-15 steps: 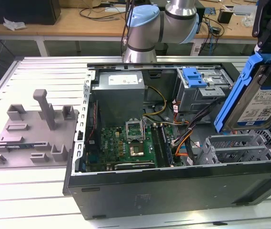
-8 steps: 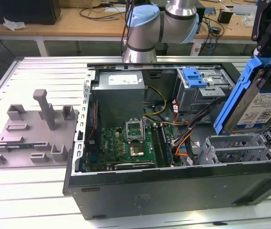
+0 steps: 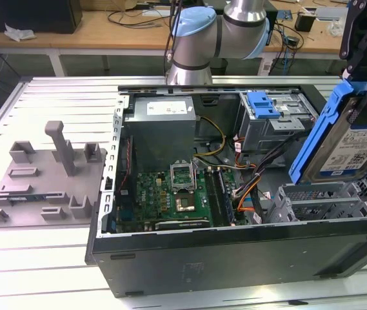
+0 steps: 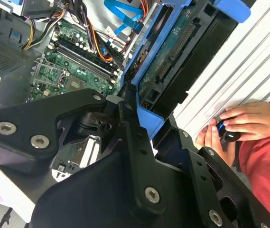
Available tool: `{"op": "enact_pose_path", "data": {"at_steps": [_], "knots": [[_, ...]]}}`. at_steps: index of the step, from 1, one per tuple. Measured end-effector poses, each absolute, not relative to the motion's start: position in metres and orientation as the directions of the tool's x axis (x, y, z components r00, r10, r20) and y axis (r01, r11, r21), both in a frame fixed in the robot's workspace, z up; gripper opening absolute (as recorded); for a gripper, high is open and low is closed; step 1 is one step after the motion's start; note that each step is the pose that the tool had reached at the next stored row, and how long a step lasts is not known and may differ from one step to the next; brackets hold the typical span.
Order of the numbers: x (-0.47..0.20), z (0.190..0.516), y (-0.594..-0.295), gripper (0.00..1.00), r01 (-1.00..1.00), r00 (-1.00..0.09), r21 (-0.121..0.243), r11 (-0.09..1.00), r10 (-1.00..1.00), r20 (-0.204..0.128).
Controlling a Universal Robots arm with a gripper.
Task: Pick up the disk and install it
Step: 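Insert the disk into the insertion slot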
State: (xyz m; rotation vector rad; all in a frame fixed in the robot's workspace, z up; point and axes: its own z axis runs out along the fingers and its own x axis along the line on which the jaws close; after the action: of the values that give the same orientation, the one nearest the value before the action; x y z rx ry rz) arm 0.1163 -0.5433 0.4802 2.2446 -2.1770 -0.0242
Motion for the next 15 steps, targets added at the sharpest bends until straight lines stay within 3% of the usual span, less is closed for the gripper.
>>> {"op": "enact_pose_path", "data": {"at_steps": [15], "knots": [[0.1163,0.4725,-0.5438,0.36,-0.999,0.031,0.021,-0.031,-1.000,-0.001]]}}
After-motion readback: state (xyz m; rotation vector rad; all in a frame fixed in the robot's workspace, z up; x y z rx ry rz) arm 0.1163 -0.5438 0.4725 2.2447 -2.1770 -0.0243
